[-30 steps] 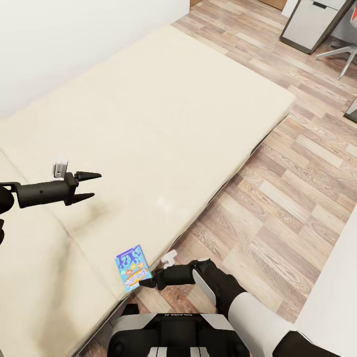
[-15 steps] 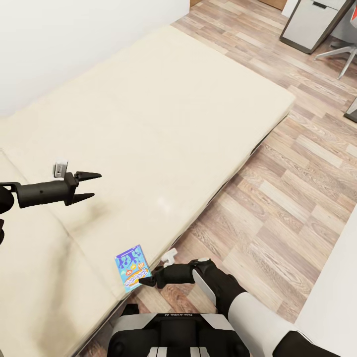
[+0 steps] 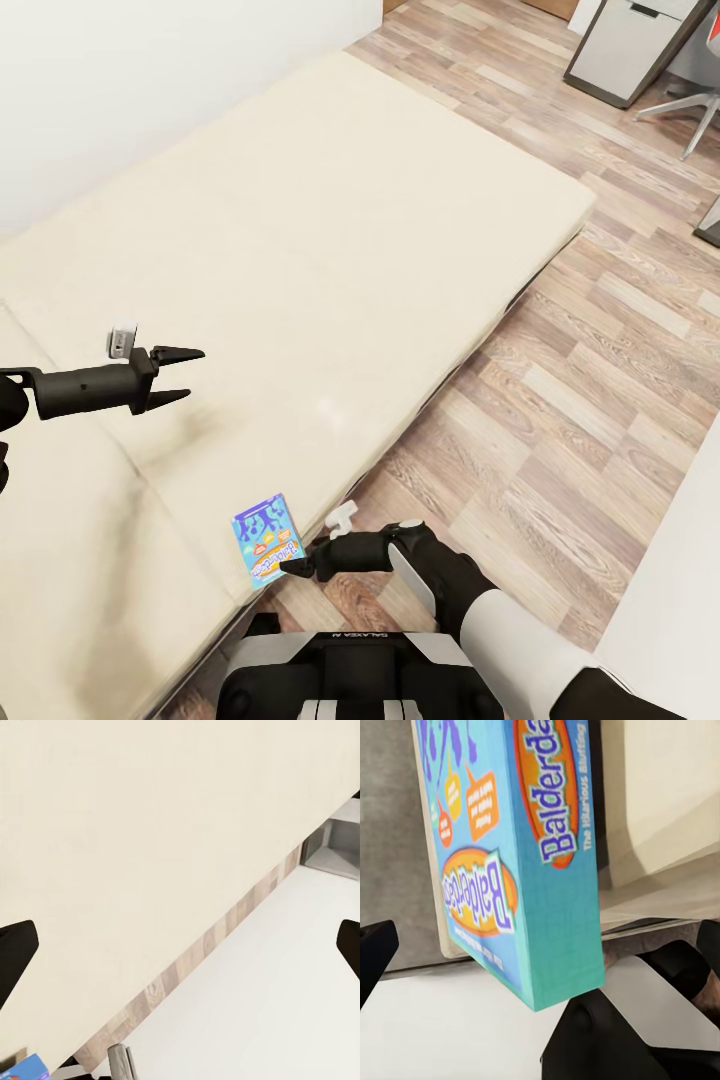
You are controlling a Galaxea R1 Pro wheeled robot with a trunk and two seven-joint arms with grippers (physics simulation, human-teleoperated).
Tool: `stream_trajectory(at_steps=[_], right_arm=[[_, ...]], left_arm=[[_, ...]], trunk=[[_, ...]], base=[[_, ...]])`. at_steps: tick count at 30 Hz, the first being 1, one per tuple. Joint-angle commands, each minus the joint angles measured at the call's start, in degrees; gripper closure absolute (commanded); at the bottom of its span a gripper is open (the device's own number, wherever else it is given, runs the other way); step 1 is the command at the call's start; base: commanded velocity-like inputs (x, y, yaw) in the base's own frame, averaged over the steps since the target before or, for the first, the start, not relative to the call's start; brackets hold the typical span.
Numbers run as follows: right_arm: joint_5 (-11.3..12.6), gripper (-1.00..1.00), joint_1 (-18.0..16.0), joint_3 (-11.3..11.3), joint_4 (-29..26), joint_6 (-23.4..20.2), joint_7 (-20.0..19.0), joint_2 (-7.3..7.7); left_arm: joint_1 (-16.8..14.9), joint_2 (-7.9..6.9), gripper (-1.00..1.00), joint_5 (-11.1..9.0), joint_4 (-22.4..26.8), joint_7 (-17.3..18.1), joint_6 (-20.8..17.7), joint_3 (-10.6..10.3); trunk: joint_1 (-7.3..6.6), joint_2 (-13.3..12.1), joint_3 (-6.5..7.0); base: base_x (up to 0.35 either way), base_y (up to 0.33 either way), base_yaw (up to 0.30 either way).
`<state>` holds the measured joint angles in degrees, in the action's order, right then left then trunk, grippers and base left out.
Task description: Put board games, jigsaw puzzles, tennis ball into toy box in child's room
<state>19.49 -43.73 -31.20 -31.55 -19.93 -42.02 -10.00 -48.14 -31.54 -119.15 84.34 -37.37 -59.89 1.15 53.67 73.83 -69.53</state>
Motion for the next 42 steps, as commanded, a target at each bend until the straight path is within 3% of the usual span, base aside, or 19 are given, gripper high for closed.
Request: stream_trajectory(at_steps=[1,42], right_arm=[[0.55,-1.0,-0.04,-0.09,0.0,-0.53,0.02,0.0],[0.63,-1.0,-0.04,-0.02,0.0,-0.5,0.01,0.0]], left_arm=[[-0.02,-0.01,-1.0,-0.56,0.03,-0.6,-0.11,0.06],[-0.02,0.03,-1.0,-0.56,0.03,-0.6,-0.11,0.08]], trunk=[[0.0,0.02,-0.02],[0.0,0.02,-0.02]], base=[[0.0,0.0,0.0],[-0.01,0.014,0.0]])
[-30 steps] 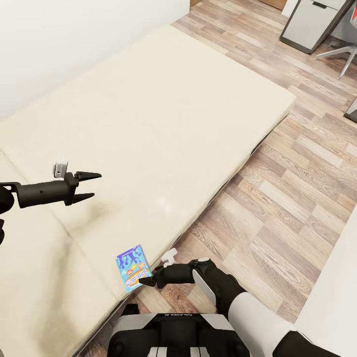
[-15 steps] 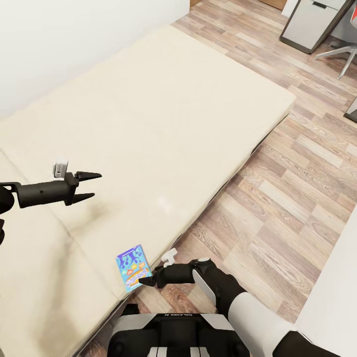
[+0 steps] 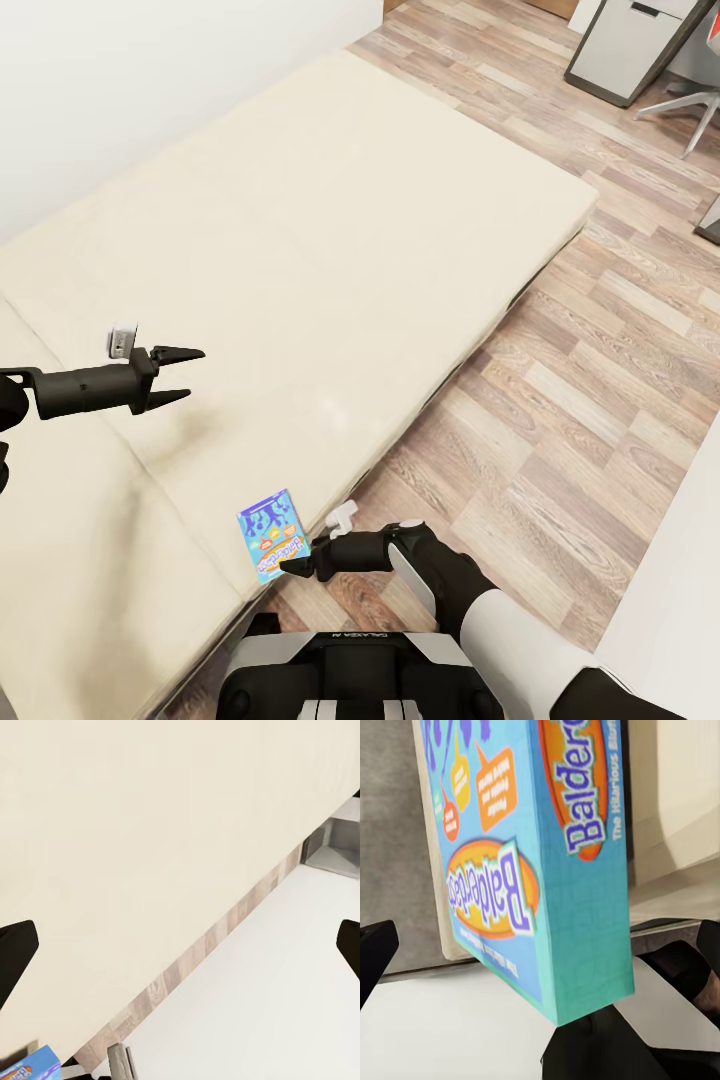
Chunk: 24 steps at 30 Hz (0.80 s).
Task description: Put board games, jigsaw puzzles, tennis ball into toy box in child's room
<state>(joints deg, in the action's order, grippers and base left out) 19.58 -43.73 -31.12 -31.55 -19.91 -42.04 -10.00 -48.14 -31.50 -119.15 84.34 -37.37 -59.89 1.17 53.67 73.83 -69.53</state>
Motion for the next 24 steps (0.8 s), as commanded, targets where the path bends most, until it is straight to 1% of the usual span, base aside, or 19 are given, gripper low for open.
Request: stream_trajectory(at_steps=[1,24], right_arm=[[0.55,-1.0,-0.04,-0.09,0.0,-0.51,0.03,0.0],[0.87,-1.0,-0.04,-0.05,0.0,-0.58,0.11,0.0]], left_arm=[[-0.02,0.0,-1.0,-0.56,0.03,-0.6,-0.11,0.05],[-0.02,0.04,-1.0,-0.56,0.03,-0.6,-0.11,0.06]], trunk=[[0.0,0.02,-0.02],[0.0,0.02,-0.02]], base=[[-0.002,0.001,0.0],[0.0,0.0,0.0]])
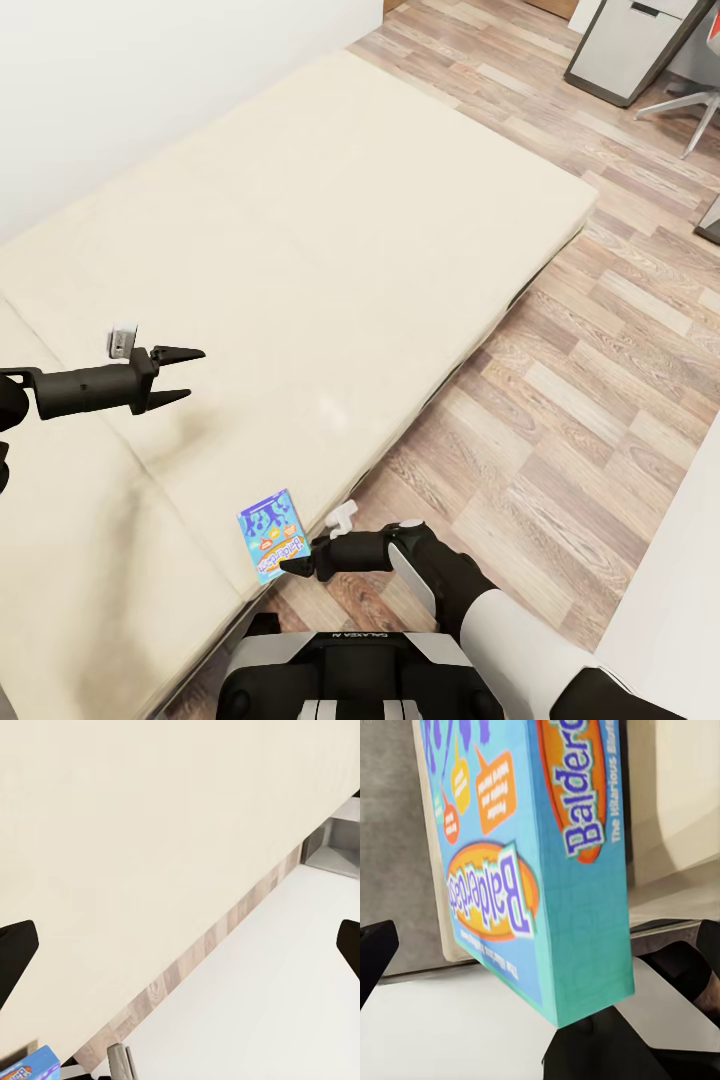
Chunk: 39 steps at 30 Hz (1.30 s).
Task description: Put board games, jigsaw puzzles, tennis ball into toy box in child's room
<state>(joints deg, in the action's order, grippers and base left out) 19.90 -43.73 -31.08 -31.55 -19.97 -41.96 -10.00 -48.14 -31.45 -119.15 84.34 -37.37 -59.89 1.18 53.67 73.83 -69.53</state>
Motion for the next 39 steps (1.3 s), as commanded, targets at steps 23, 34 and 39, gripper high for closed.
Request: stream_trajectory(at_steps=[23,34,39], right_arm=[[1.08,-1.0,-0.04,0.21,0.08,-0.6,0.04,0.0],[1.18,1.0,-0.07,0.31,0.08,-0.89,0.09,0.0],[1.19,1.0,-0.1,0.32,0.08,-0.98,0.12,0.0]], left_arm=[[-0.02,-0.01,-1.0,-0.55,0.03,-0.6,-0.11,0.05],[-0.02,-0.01,-1.0,-0.55,0.03,-0.6,-0.11,0.05],[-0.02,-0.01,-1.0,-0.55,0.03,-0.6,-0.11,0.05]], trunk=[[0.0,0.02,-0.02],[0.0,0.02,-0.02],[0.0,0.02,-0.02]], base=[[0.0,0.0,0.0],[0.0,0.0,0.0],[0.0,0.0,0.0]])
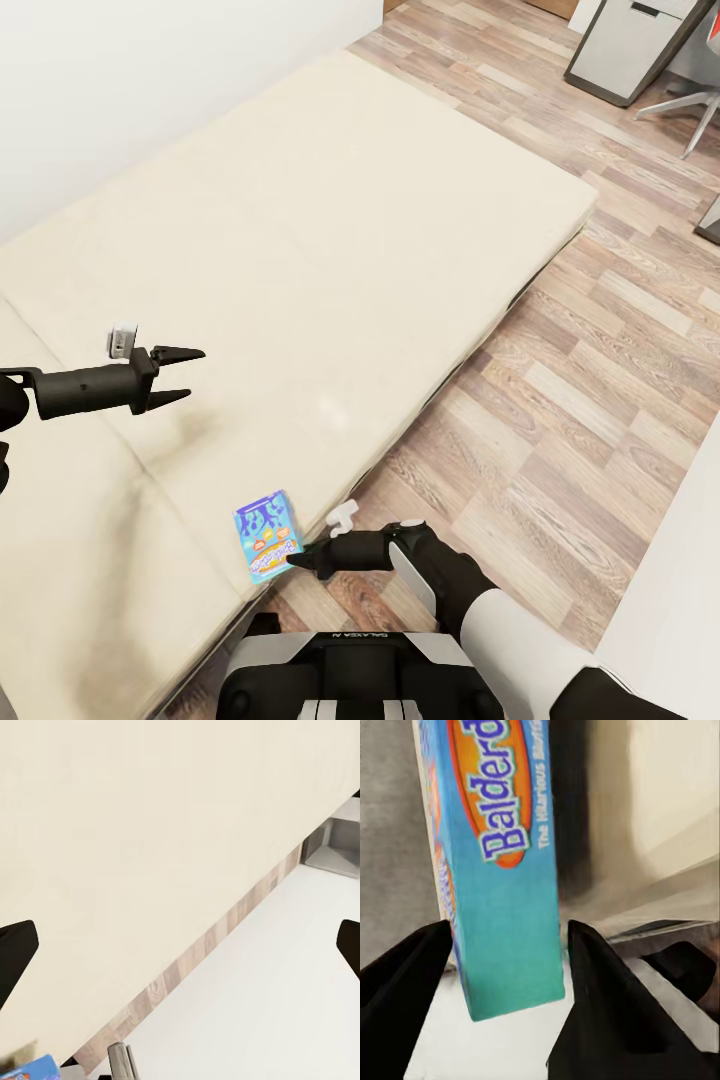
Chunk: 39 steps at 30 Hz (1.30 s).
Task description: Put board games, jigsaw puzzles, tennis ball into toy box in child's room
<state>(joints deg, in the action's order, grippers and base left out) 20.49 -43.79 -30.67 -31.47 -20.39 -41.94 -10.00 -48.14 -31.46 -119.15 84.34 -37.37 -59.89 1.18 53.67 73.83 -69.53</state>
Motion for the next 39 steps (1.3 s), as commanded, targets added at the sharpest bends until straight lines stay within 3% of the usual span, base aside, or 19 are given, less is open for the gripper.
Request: stream_trajectory(at_steps=[1,25,30,36,39], right_arm=[[0.61,1.0,-0.05,-0.09,0.0,-0.62,0.08,0.0],[0.69,1.0,-0.17,0.0,-1.08,-0.79,-1.41,0.0],[0.69,1.0,-0.45,0.45,-5.89,-4.49,-3.84,0.0],[0.7,1.0,-0.49,1.18,-8.71,-6.81,-4.02,0.0],[0.7,1.0,-0.48,2.57,-9.16,-7.29,-3.93,0.0]], left_arm=[[-0.02,-0.01,-1.0,-0.55,0.03,-0.6,-0.11,0.05],[-0.02,-0.01,-1.0,-0.55,0.03,-0.6,-0.11,0.03],[-0.02,-0.01,-1.0,-0.55,0.03,-0.6,-0.11,0.02],[-0.02,-0.01,-1.0,-0.55,0.03,-0.6,-0.11,0.03],[-0.02,-0.01,-1.0,-0.55,0.03,-0.6,-0.11,-0.02]], trunk=[[0.0,0.02,-0.02],[0.0,0.02,-0.02],[0.0,0.02,-0.02],[0.0,0.02,-0.02],[0.0,0.02,-0.02]], base=[[0.0,0.0,0.0],[0.0,0.0,0.0],[0.0,0.0,0.0],[0.0,0.0,0.0],[0.0,0.0,0.0]])
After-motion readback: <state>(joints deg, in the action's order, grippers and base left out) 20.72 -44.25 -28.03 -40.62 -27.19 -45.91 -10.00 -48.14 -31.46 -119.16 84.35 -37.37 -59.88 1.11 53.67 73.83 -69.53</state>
